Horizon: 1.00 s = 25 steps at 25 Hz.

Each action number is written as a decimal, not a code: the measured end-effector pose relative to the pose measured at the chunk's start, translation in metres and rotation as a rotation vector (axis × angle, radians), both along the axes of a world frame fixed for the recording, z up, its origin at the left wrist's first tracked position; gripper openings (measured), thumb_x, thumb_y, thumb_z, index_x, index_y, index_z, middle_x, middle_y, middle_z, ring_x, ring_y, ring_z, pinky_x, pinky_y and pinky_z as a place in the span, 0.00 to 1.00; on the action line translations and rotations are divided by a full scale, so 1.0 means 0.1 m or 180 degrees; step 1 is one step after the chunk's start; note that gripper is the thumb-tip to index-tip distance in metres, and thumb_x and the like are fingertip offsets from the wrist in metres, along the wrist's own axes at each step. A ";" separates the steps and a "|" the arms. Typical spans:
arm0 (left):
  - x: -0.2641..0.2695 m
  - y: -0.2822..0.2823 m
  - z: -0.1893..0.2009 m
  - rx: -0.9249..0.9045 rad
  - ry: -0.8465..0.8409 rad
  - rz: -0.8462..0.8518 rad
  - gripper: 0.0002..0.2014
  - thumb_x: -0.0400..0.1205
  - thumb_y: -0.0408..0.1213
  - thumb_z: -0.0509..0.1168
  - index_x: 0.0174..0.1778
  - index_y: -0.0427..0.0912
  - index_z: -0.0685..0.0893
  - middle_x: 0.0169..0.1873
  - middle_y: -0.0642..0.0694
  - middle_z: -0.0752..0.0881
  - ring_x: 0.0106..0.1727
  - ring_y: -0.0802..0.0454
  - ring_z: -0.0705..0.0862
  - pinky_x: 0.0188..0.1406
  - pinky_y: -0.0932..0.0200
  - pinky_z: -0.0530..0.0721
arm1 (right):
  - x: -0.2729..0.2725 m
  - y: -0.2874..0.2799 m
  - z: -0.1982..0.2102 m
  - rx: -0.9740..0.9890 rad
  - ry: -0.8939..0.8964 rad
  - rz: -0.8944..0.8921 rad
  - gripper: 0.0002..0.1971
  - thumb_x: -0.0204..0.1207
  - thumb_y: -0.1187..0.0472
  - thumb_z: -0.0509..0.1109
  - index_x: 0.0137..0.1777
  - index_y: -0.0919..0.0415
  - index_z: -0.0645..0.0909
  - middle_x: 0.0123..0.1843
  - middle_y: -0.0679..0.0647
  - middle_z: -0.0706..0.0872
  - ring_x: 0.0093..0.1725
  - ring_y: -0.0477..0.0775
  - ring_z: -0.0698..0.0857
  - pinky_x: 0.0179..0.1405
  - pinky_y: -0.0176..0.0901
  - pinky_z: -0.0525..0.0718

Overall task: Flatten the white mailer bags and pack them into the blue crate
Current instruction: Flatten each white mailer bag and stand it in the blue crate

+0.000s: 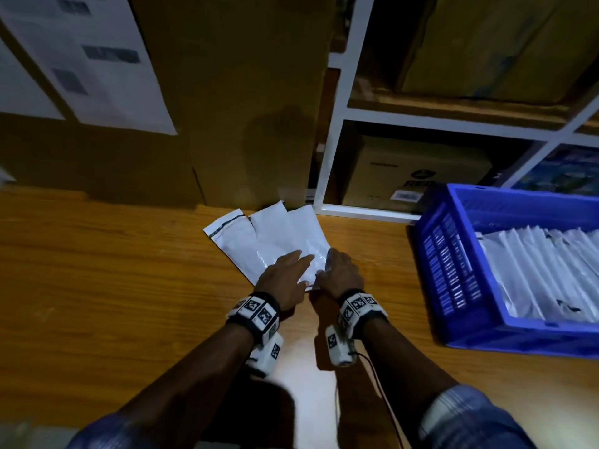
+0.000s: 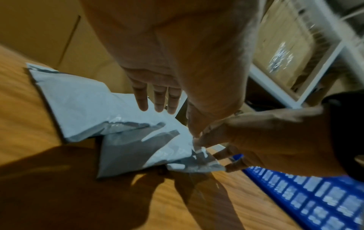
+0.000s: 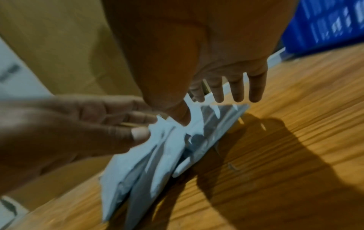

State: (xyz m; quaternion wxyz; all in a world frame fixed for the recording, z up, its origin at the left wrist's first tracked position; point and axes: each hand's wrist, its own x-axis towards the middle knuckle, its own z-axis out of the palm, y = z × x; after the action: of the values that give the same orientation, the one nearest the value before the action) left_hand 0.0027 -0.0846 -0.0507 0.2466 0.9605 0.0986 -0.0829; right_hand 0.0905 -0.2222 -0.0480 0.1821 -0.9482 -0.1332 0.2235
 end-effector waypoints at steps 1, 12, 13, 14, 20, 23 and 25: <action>0.12 0.02 -0.03 0.0037 0.0088 0.0004 0.33 0.85 0.46 0.65 0.86 0.56 0.61 0.87 0.49 0.60 0.85 0.46 0.61 0.83 0.48 0.64 | 0.08 0.05 -0.05 0.0058 0.0065 -0.0022 0.32 0.75 0.48 0.67 0.79 0.52 0.62 0.75 0.59 0.71 0.70 0.68 0.75 0.68 0.64 0.77; 0.60 -0.02 0.00 0.0646 -0.0042 -0.0057 0.41 0.82 0.44 0.69 0.86 0.58 0.50 0.84 0.44 0.61 0.80 0.40 0.66 0.72 0.41 0.75 | 0.39 -0.29 0.17 0.0420 -0.0456 -0.0352 0.24 0.71 0.62 0.73 0.68 0.54 0.78 0.62 0.57 0.84 0.61 0.62 0.84 0.58 0.55 0.84; 0.65 -0.06 0.04 0.0785 -0.0253 -0.0125 0.47 0.80 0.40 0.72 0.87 0.58 0.47 0.86 0.42 0.57 0.82 0.39 0.62 0.75 0.41 0.73 | 0.37 -0.38 0.21 0.0321 -0.0619 -0.0288 0.21 0.69 0.60 0.76 0.63 0.54 0.80 0.58 0.56 0.84 0.57 0.61 0.85 0.54 0.53 0.86; 0.71 -0.12 0.10 0.0953 -0.0438 -0.0277 0.52 0.77 0.37 0.74 0.87 0.58 0.45 0.87 0.42 0.52 0.85 0.39 0.57 0.78 0.41 0.69 | 0.33 -0.48 0.26 0.0254 -0.0805 -0.0246 0.18 0.70 0.58 0.77 0.60 0.54 0.81 0.54 0.55 0.84 0.54 0.60 0.85 0.50 0.52 0.86; 0.88 -0.44 0.49 0.1529 -0.0835 -0.1295 0.45 0.71 0.34 0.79 0.82 0.55 0.66 0.89 0.46 0.44 0.88 0.43 0.40 0.84 0.38 0.41 | -0.18 -0.99 0.46 0.0017 -0.1524 -0.0033 0.21 0.71 0.56 0.75 0.64 0.50 0.81 0.55 0.53 0.85 0.51 0.57 0.83 0.47 0.53 0.84; 0.62 -0.58 0.54 0.1613 -0.0815 -0.1797 0.31 0.71 0.35 0.77 0.71 0.52 0.77 0.88 0.45 0.54 0.88 0.43 0.47 0.85 0.41 0.51 | -0.54 -1.16 0.44 -0.0191 -0.1492 -0.0027 0.25 0.69 0.58 0.76 0.68 0.51 0.80 0.58 0.56 0.85 0.51 0.62 0.85 0.47 0.53 0.84; 0.33 -0.66 0.54 0.1578 -0.0649 -0.1947 0.33 0.72 0.36 0.76 0.74 0.49 0.75 0.86 0.44 0.61 0.88 0.43 0.53 0.83 0.43 0.59 | -0.81 -1.23 0.36 -0.0524 -0.1384 0.0039 0.33 0.66 0.54 0.78 0.73 0.51 0.76 0.64 0.58 0.82 0.54 0.64 0.85 0.48 0.54 0.83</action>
State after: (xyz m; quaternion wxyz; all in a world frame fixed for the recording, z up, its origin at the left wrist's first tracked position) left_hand 0.0360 -0.1504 0.0031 -0.0201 0.9792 -0.1997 -0.0304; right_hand 0.0096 -0.3451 -0.0124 0.0699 -0.9849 -0.1564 0.0252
